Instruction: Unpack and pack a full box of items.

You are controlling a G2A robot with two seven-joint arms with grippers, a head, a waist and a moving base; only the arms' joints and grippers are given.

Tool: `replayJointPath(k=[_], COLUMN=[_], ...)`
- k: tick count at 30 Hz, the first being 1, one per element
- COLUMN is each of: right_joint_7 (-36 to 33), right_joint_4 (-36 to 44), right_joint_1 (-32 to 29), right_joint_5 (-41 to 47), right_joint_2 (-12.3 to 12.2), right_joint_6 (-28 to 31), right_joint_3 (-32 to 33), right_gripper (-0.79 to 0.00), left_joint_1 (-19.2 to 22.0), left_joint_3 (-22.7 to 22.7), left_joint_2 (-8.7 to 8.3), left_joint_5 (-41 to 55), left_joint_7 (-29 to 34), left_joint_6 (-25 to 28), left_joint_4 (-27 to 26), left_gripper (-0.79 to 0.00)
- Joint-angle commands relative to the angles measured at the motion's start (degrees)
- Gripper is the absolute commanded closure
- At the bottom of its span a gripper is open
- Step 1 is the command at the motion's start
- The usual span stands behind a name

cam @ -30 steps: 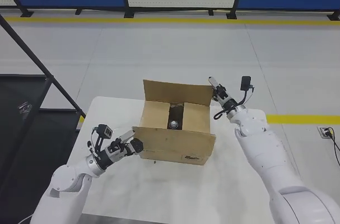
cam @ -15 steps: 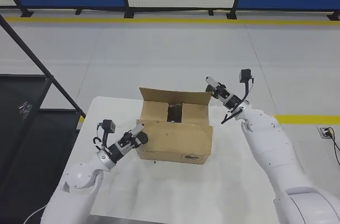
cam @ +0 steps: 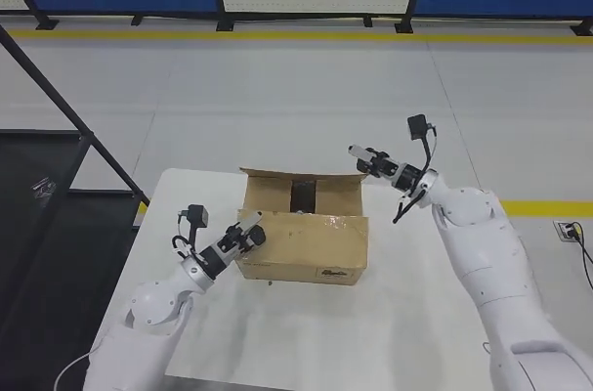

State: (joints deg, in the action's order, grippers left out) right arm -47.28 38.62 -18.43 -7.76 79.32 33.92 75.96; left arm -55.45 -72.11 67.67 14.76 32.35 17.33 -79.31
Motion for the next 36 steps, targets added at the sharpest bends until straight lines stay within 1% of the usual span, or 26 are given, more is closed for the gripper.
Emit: replayJointPath(k=[1,4,7,13,15,21,25,30,36], right_joint_7=[-2.76,-7.81,-11.02,-14.08,-14.21,-15.42,-16.46,-17.29,-17.48], right_joint_4=[2.16,4.68,5.87,4.54,3.63,1.99,1.85,1.25,2.65], right_joint_1=[-0.92,-2.10,-2.54,-1.22,-0.34,0.61,0.87,0.58,-1.63], right_joint_5=[1.17,2.79,4.20,6.07,6.73,9.94,9.99,10.13,10.61], right_joint_2=[-0.49,-1.04,-1.32,-0.84,-0.49,0.41,0.68,0.78,0.46], right_joint_6=[-2.42,-4.67,-8.51,-16.86,-18.99,-20.39,-20.72,-20.93,-19.75], right_joint_3=[0.67,0.89,0.71,-2.01,-3.11,-5.52,-7.03,-8.24,-8.57], right_gripper=[-0.785,-0.785,-0.785,-0.785,-0.785,-0.785,-0.785,-0.785,-0.785], left_joint_1=[0.11,0.16,0.22,0.97,1.43,2.57,3.51,4.55,5.44], left_joint_3=[0.15,0.33,0.49,1.14,1.41,3.22,4.41,5.63,6.18], left_joint_2=[0.07,0.14,0.24,0.58,0.70,1.31,1.80,2.34,2.84], left_joint_5=[-0.34,-1.01,-1.14,-1.35,-2.75,-6.02,-7.12,-7.65,-7.37], left_joint_7=[-0.25,-0.69,-1.08,-2.30,-3.74,-7.40,-9.40,-10.27,-10.91], left_joint_6=[0.22,0.41,0.48,0.14,0.19,0.56,0.78,1.26,2.05], left_joint_4=[0.12,0.25,0.37,0.82,1.05,2.05,3.06,4.17,5.73], left_gripper=[-0.785,-0.785,-0.785,-0.785,-0.785,-0.785,-0.785,-0.785,-0.785])
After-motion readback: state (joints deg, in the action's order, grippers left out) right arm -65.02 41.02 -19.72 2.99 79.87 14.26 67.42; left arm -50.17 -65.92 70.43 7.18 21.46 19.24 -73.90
